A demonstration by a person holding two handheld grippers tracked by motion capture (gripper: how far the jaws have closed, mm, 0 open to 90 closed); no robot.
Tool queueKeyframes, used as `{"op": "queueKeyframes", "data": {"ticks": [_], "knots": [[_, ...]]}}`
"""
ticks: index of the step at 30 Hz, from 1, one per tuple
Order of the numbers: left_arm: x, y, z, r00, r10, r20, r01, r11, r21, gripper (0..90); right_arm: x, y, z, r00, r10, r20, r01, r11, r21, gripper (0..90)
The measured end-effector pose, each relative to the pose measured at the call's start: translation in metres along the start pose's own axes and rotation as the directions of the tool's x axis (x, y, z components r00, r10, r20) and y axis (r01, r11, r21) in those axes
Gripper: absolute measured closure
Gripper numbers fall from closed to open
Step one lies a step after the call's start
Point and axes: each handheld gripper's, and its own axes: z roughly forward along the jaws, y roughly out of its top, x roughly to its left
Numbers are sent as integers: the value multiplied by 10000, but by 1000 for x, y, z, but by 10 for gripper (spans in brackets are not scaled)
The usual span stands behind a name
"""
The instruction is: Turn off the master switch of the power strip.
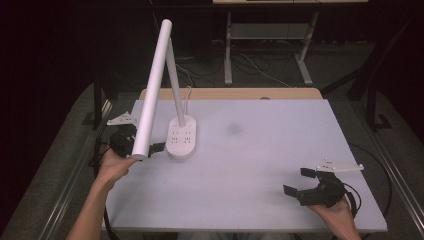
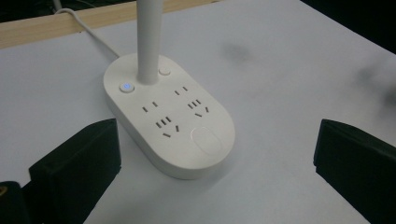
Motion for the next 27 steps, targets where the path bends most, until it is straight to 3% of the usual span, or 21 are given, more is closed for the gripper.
{"op": "queueKeyframes", "data": {"ticks": [15, 27], "knots": [[20, 11, 14, 9987, -291, -428, 304, 9991, 293, 0, 1, 0, -1, 10000, -48, 75, 48, 10000, -36, 1], [35, 19, 27, 9982, -215, -567, 241, 9986, 467, 4, -1, 0, -2, 9999, 42, 125, -40, 9999, -155, 1]]}}
